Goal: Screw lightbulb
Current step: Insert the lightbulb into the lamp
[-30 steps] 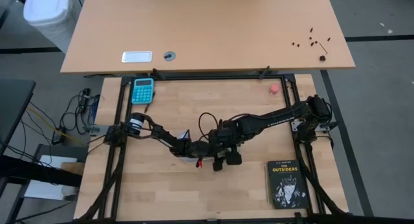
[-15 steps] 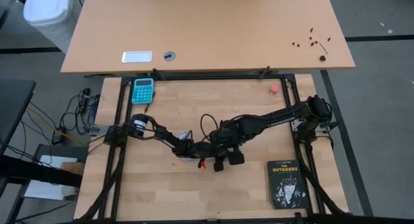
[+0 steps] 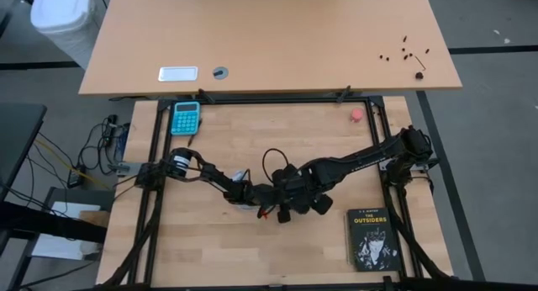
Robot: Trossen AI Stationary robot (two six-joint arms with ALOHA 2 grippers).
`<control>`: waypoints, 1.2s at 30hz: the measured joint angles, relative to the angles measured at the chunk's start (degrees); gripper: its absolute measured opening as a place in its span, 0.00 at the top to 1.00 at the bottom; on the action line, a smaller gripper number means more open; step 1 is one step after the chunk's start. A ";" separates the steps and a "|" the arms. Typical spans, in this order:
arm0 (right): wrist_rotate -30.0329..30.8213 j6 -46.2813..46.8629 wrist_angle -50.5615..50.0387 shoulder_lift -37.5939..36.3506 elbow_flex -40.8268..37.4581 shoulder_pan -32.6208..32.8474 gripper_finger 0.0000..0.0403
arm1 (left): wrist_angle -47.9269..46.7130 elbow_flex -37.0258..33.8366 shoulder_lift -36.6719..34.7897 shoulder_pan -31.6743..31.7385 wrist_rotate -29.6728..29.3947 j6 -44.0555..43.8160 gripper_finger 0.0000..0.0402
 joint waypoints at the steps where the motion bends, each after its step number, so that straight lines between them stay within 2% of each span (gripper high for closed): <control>1: 0.02 -2.33 -0.09 0.00 0.00 0.10 0.18 | 0.02 0.00 0.00 0.00 0.00 0.00 0.52; 10: -0.02 -21.16 -1.22 0.00 0.00 0.25 0.21 | -0.10 0.00 0.00 0.00 0.42 -0.02 0.52; 25: -0.26 -40.00 -1.24 0.00 -0.07 0.08 0.24 | -0.18 -0.09 0.00 0.00 0.56 -0.17 0.52; 29: -0.28 -40.77 -0.55 0.00 -0.09 0.08 0.24 | -0.18 -0.11 0.00 0.00 0.57 -0.20 0.52; 36: -0.79 -33.68 -0.01 0.00 -0.11 -0.12 0.24 | -0.18 -0.15 0.00 0.00 0.57 -0.20 0.52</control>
